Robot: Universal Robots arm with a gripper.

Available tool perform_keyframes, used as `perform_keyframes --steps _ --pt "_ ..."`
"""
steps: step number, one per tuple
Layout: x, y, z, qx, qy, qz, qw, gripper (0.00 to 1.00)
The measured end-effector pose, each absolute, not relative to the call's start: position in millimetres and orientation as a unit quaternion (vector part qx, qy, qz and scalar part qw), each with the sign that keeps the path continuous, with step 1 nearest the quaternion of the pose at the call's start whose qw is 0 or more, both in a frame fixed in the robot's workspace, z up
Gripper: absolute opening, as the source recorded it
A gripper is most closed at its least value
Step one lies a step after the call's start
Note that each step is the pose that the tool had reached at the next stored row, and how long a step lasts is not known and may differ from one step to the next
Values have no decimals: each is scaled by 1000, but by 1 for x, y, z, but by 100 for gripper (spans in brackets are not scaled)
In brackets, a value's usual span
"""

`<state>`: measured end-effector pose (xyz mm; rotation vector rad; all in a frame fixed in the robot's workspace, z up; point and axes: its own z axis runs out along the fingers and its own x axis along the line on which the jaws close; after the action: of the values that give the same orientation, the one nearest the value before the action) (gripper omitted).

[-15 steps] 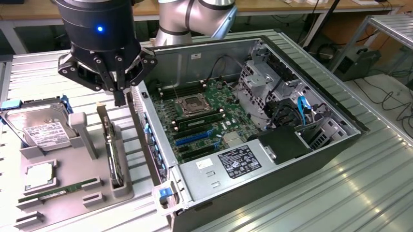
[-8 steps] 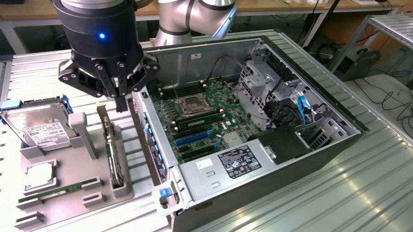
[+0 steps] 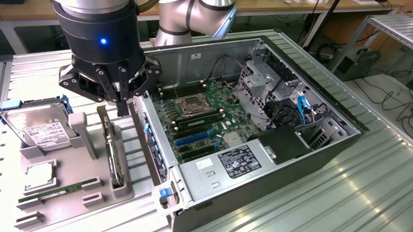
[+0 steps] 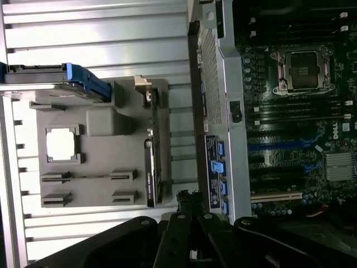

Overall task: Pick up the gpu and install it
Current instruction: 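Reach for the gpu, then pick up the gpu and move the gpu toward the slot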

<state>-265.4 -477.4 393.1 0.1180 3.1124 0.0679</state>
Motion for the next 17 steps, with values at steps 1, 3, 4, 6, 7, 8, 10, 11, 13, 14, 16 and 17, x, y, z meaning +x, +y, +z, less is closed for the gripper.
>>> perform_keyframes --steps 1,3,4,6,7,8,10,11,13,14,16,17 --pt "-265 -479 393 38 999 22 13 11" --pt "-265 -481 393 38 999 22 13 11" --pt "-265 -483 393 38 999 22 13 11" --pt "-265 -485 393 38 999 22 13 11" --pt "-265 -486 393 38 999 22 13 11" --pt "-265 -487 393 38 999 22 13 11" --pt "-265 -487 393 38 999 22 13 11" --pt "-265 -487 393 38 999 22 13 11" --pt "-265 -487 393 38 999 22 13 11" --pt "-265 -487 393 38 999 22 13 11" --pt "-265 -487 393 38 999 22 13 11" --pt "-265 -487 393 38 999 22 13 11"
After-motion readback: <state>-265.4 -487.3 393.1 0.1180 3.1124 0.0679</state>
